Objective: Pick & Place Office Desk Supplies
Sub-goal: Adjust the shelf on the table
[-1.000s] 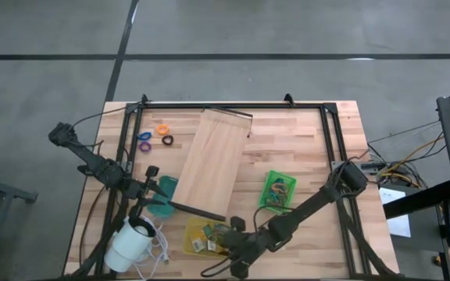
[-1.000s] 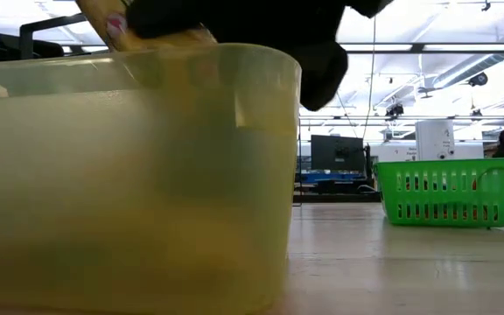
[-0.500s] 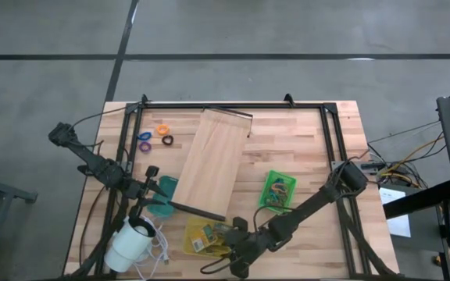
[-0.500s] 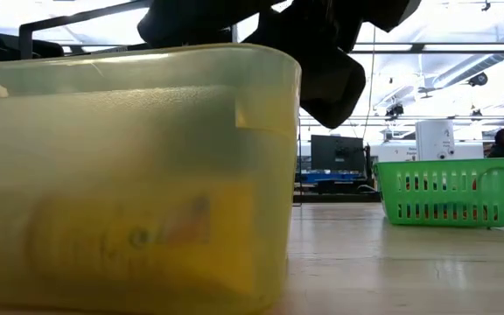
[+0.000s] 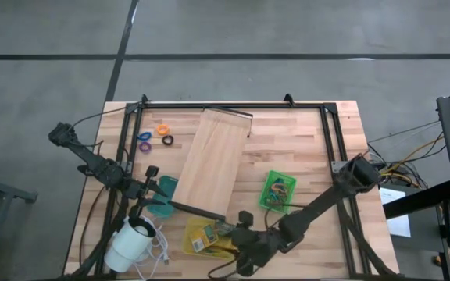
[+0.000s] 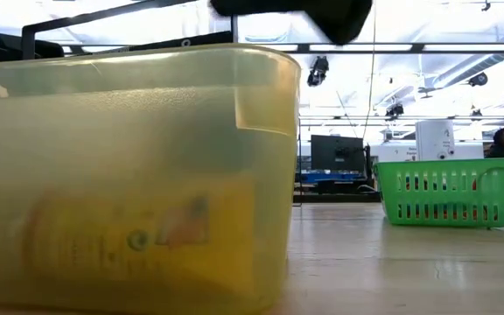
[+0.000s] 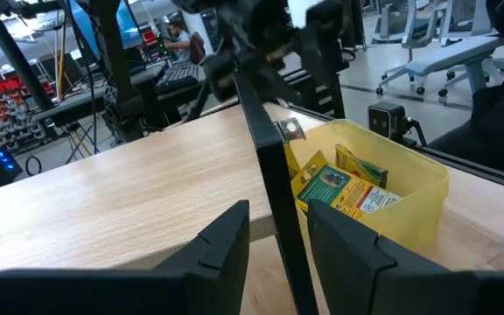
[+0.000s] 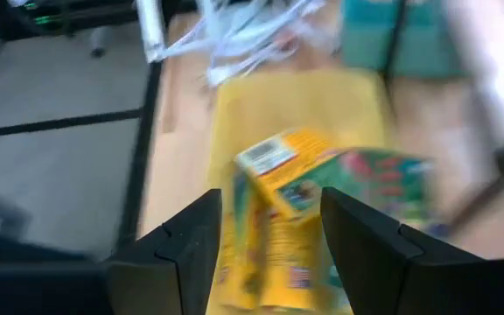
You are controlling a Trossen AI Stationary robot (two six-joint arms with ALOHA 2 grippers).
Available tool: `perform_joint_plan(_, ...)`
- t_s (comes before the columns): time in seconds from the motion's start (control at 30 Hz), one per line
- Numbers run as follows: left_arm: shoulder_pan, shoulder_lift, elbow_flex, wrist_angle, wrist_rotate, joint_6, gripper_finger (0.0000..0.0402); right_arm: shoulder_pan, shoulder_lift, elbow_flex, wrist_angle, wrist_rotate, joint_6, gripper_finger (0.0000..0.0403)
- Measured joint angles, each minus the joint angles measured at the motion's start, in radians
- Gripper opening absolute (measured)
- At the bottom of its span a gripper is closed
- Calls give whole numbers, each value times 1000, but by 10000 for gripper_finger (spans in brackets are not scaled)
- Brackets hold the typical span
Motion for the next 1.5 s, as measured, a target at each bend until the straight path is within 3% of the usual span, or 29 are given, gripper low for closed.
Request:
perform_joint_plan(0.23,0,0,0,0,0,0,120,54,-31,0,-8,335,-141,192)
perform_joint_plan(0.33,0,0,0,0,0,0,120,58,-28,-1,13,415,-198,191)
perform_joint_plan(1.23,-1,0,0,0,3,0,120,-1,12,-3,26,567,-280,189)
perform_joint_plan(1.4,0,0,0,0,3,0,120,16,5,-2,28,680,-325,189)
perform_joint_plan(1.5,0,0,0,0,3,0,120,18,5,-2,26,675,-330,189)
